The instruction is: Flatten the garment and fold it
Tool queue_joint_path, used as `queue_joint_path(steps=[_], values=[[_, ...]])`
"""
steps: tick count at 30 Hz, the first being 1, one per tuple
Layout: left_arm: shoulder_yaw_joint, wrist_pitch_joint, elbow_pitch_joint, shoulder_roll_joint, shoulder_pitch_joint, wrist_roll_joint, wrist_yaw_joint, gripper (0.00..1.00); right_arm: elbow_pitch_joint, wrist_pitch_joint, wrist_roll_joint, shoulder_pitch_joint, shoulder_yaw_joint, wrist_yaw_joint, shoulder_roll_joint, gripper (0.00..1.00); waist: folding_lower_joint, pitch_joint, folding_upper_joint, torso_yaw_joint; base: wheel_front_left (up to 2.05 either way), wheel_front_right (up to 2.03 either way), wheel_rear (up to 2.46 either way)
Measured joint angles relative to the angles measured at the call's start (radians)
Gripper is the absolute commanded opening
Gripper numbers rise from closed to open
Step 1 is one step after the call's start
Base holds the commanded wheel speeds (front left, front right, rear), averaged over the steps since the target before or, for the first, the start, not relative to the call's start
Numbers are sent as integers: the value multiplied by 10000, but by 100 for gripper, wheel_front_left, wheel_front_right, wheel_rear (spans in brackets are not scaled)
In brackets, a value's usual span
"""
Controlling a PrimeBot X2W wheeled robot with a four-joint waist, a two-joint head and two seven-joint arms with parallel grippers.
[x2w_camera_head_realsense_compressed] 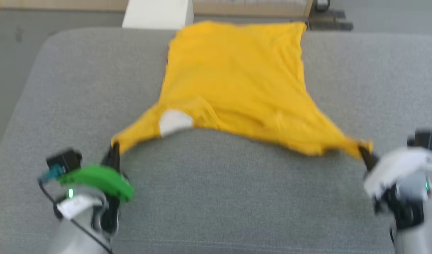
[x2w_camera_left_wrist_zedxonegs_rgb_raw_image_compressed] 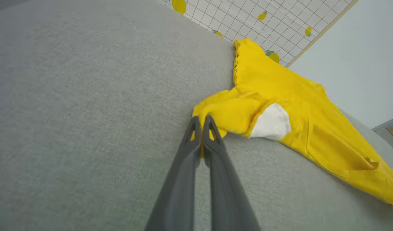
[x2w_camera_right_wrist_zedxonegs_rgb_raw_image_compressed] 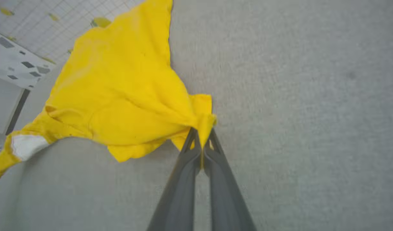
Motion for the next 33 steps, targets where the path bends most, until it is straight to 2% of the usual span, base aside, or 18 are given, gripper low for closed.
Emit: queue_joint_path(steps=[7, 11, 14, 17, 19, 25, 26, 27, 30, 33], values=[[-35, 731, -650, 125, 2048, -104, 784, 0, -1225, 485, -232, 2581, -441, 0, 0, 0, 0, -900, 0, 70, 0, 0, 0], [-67, 1269, -1041, 485, 2639, -61, 1517, 0, -1781, 823, -662, 3046, -598, 0, 0, 0, 0, -1150, 0, 54, 0, 0, 0], [-430, 1772, -1239, 849, 2763, 468, 1952, 0, -2046, 1141, -876, 3054, -619, 2, -4, 0, 0, -1138, 0, 32, 0, 0, 0], [-752, 2144, -1384, 984, 2749, 830, 2054, 0, -2079, 1574, -1319, 2989, -247, 0, -13, 0, 0, -1017, 0, 27, 0, 0, 0], [-945, 2362, -1392, 991, 2740, 947, 2155, 0, -1987, 2079, -2140, 2845, 305, 0, -21, 0, 0, -900, 0, 13, 0, 0, 0], [-959, 2464, -1455, 886, 2717, 903, 2270, 0, -1129, 3655, -3710, 2335, 1101, 2, -2, 0, 0, -656, 0, -19, 0, 0, 0], [-957, 2443, -1498, 855, 2714, 886, 2270, 0, -1089, 3783, -3841, 2290, 1143, 2, -4, 38, 0, -634, 0, -4, 0, 0, 0], [-955, 2441, -1528, 838, 2711, 869, 2268, 0, -1064, 3891, -3864, 2259, 1139, 2, 0, 100, 0, -621, 0, 10, 0, 0, 0], [-897, 2353, -1676, 802, 2711, 767, 2266, 0, -1145, 4169, -3799, 2215, 1055, 2, 4, 100, 0, -624, 0, 45, 0, 0, 0], [-802, 2251, -1925, 800, 2718, 723, 2268, 0, -1590, 4247, -3047, 2189, 594, 2, -2, 100, 0, -678, 0, 51, 0, 0, 0]])
